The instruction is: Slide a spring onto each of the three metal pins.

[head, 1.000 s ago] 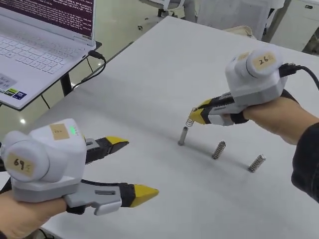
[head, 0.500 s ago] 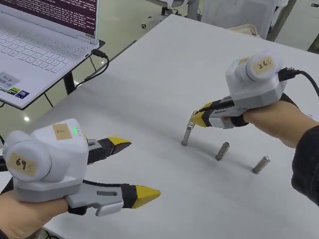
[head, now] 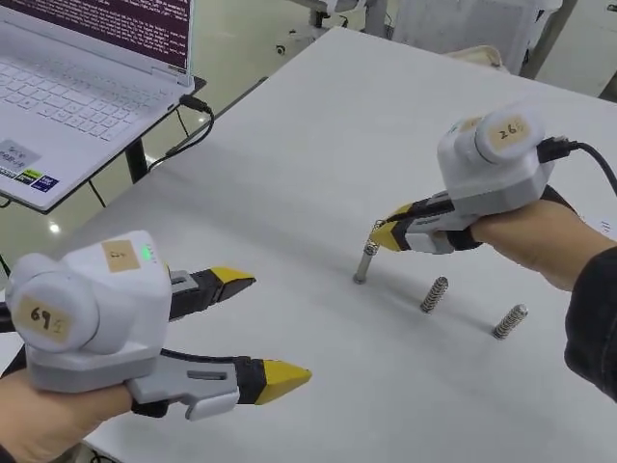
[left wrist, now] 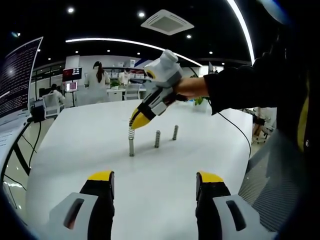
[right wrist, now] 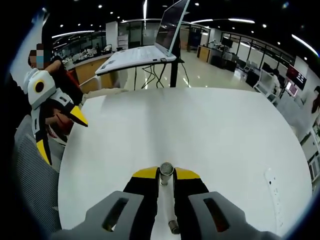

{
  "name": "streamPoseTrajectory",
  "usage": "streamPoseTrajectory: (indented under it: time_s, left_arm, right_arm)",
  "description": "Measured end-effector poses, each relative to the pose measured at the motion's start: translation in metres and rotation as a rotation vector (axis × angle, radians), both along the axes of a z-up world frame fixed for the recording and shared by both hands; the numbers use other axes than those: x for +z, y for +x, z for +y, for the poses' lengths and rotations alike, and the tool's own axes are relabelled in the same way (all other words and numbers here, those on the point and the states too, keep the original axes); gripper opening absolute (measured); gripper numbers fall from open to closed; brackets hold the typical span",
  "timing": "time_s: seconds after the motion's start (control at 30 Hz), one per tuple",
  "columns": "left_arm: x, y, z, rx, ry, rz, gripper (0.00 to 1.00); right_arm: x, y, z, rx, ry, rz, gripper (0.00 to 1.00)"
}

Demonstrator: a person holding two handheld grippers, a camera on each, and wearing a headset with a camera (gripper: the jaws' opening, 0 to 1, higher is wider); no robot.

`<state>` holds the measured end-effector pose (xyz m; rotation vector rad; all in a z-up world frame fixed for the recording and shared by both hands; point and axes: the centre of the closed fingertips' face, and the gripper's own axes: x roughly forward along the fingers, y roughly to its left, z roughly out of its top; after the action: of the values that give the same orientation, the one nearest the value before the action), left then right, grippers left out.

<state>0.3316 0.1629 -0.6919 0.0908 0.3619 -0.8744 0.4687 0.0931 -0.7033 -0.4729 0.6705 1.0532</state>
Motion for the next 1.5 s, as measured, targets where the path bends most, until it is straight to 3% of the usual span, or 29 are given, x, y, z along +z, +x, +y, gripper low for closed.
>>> streamPoseTrajectory:
  time_s: [0.8, 1.5]
  left_arm:
    - [-0.003, 0.0, 0.003, 0.008, -0.002, 0.011, 0.61]
    - [-0.004, 0.001, 0.001, 0.005, -0.003, 0.015, 0.6]
  right_arm:
    - [-0.035, -0.006, 0.004, 0.001, -0.022, 0.042, 0.08]
    - [-0.053, -0.009, 0.0, 0.002, -0.056, 0.049, 0.08]
